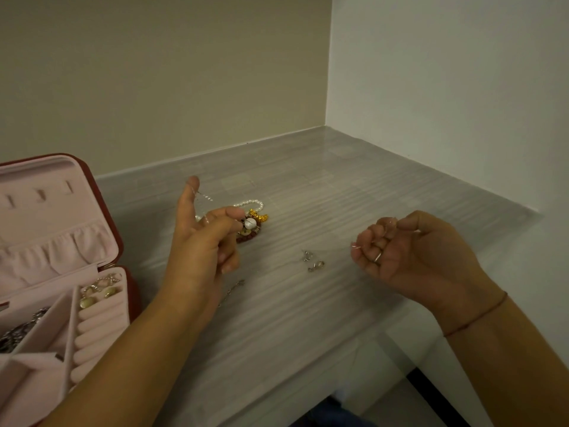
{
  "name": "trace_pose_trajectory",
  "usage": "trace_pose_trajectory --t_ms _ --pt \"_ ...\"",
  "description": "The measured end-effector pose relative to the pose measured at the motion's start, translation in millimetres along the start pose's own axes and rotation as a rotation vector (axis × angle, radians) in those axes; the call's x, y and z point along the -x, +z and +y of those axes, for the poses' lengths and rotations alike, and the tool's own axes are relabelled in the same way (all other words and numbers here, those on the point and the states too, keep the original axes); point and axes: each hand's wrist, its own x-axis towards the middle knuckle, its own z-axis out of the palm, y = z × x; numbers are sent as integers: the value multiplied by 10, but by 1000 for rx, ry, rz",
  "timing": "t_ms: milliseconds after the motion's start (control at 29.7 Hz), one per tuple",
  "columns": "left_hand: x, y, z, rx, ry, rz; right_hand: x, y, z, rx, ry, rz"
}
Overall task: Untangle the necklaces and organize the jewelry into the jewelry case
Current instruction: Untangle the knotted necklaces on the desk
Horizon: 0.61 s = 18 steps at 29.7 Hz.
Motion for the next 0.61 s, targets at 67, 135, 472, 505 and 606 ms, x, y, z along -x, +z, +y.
trace_pose_trajectory --t_ms 67,135,472,505,606 --pt "-9 -10 -7 -5 -2 12 2 -13 -36 -36 -8 -31" --pt "-26 -24 -11 -11 -2 28 17 -8 -88 4 -16 -32" --pt "-43 -30 -56 -218 -90 56 22 -185 -319 190 -236 173" --pt "-34 -18 -73 -231 -126 27 21 -207 -321 181 -239 174" --pt "9 27 -116 -266 -195 -47 6 -255 -319 186 -253 197"
